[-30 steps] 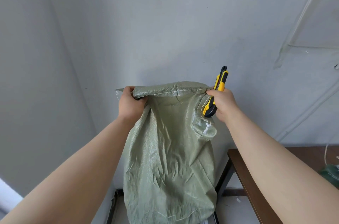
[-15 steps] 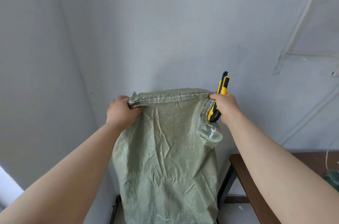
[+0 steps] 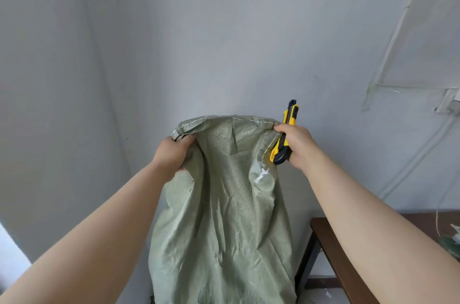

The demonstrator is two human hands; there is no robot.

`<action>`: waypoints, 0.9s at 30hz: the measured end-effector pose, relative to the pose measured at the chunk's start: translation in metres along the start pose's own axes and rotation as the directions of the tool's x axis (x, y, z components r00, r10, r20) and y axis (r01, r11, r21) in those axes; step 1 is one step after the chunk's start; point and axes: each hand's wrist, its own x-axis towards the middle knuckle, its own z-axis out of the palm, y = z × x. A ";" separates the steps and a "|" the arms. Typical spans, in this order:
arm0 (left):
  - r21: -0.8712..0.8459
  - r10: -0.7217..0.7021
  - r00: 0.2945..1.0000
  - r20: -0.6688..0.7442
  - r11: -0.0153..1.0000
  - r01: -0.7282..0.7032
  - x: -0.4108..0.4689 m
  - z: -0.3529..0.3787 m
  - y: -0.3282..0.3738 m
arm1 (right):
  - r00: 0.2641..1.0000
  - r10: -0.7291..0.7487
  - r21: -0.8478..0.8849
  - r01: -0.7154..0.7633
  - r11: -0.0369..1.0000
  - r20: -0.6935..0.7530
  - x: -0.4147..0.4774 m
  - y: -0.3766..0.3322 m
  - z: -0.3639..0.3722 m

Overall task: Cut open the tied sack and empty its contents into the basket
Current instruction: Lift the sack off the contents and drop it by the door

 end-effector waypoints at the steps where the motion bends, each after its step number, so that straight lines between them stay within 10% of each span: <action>1: -0.112 -0.027 0.997 0.073 0.993 0.035 -0.002 0.000 -0.001 | 1.000 0.013 0.006 -0.013 1.000 0.025 -0.003 0.001 0.003; 13: -0.082 -0.013 0.874 0.486 0.995 0.060 -0.027 -0.005 -0.027 | 0.966 0.091 0.070 -0.111 0.991 0.243 -0.031 0.023 0.048; 22: 0.035 0.035 0.941 0.338 0.998 -0.049 -0.027 -0.013 -0.038 | 0.898 0.044 0.132 -0.112 0.985 0.438 -0.033 0.040 0.072; 27: -0.064 -0.004 0.965 0.263 0.998 0.021 -0.019 -0.027 -0.043 | 0.946 0.046 -0.148 0.002 0.989 0.321 -0.021 0.067 0.062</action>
